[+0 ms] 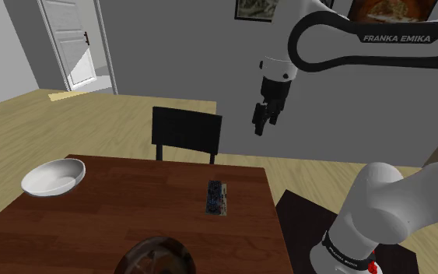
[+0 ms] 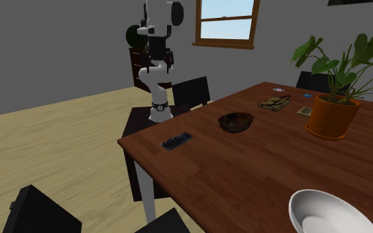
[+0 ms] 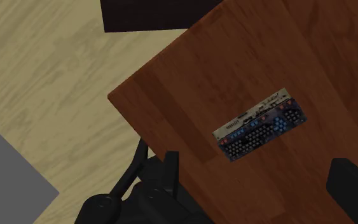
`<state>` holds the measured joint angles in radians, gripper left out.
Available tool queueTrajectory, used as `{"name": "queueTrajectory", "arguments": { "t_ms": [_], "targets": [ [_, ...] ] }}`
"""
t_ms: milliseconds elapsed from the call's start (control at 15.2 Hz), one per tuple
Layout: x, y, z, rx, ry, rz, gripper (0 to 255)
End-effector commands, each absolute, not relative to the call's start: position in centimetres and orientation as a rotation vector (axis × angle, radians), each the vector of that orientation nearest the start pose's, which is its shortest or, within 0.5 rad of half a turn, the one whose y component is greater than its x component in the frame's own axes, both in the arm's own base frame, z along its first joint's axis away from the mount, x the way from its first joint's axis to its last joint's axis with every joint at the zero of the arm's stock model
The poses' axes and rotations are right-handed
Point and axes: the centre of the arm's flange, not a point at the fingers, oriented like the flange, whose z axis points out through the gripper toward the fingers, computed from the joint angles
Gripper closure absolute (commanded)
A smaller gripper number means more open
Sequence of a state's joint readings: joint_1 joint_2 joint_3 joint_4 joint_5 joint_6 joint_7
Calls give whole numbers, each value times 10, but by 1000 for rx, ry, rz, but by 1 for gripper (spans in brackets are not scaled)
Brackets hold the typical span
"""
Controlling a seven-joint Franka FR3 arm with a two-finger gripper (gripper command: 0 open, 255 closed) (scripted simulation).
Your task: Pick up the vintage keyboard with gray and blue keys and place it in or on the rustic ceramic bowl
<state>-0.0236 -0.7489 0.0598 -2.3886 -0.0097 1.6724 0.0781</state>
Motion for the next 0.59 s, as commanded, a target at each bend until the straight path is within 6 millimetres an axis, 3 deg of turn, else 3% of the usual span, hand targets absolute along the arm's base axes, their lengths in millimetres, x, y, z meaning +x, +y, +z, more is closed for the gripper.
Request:
{"name": "queueTrajectory", "arguments": {
  "t_ms": [0,528],
  "targets": [
    [325,15,572,-3189,90,-55,0],
    [373,59,482,-3173,563,3,0]
  ]
}}
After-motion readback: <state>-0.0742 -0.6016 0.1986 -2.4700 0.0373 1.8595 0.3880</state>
